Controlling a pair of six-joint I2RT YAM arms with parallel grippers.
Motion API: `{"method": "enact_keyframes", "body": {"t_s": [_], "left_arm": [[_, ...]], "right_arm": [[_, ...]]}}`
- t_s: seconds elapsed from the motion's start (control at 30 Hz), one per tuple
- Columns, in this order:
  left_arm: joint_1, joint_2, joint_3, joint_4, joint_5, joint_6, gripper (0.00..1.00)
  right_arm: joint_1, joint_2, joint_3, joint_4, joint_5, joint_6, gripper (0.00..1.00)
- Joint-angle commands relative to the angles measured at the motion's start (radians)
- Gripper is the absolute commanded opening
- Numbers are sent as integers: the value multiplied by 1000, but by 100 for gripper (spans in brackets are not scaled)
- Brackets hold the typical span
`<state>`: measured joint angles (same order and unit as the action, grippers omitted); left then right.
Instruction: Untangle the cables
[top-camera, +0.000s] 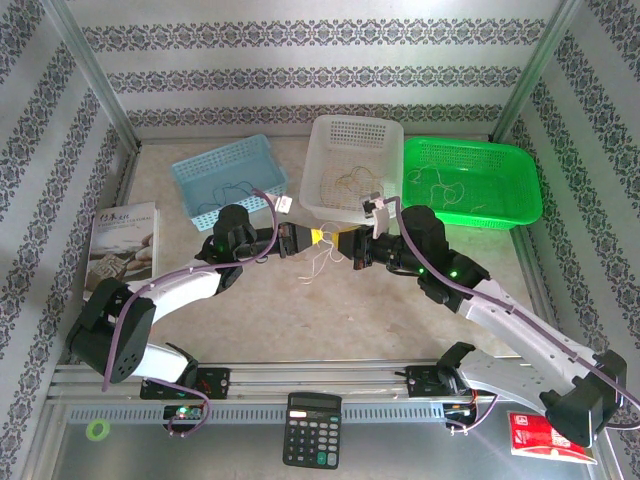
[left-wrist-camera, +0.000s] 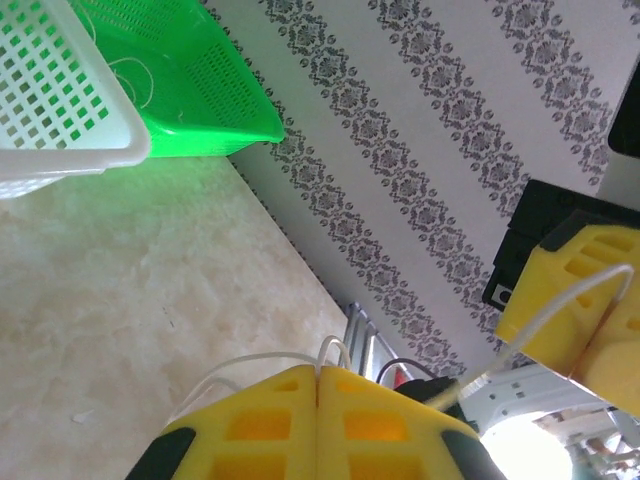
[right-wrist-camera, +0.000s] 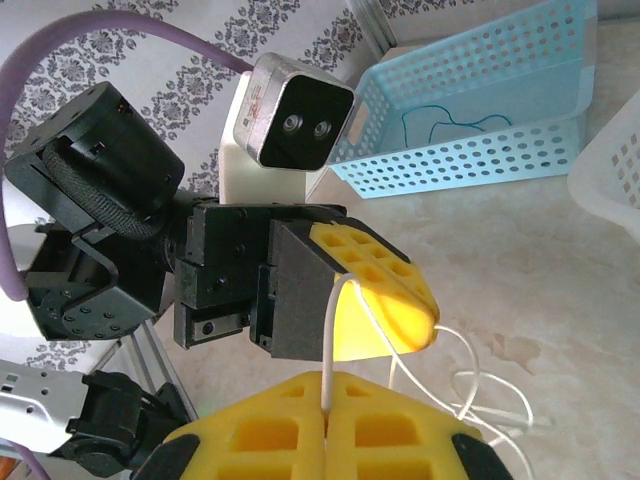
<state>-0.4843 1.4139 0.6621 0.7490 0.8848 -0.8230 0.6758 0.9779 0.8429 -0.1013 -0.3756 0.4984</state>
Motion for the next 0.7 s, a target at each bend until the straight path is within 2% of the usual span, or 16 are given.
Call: {"method": "enact_keyframes", "body": {"t_s": [0.0,0.13,0.37,0.53,0.67], "left_arm": [[-2,6,-27,60,-7,3,0],[-3,-18,-58,-25,-87,50,0],[10,-92,-114,-277,-320,146,0],[26,-177,-137,-494,-515,205,0],[45,-239,-151,-616,-618,230,0]], "right_arm": [[-20,-22,17,22,26,9,0],[-67,-38,34,23,51,25,0],[-182,-72,72,21,93,63,0],[-306,-117,79,3,138,96,0],[-430,-150,107,-24,103,118,0]]}}
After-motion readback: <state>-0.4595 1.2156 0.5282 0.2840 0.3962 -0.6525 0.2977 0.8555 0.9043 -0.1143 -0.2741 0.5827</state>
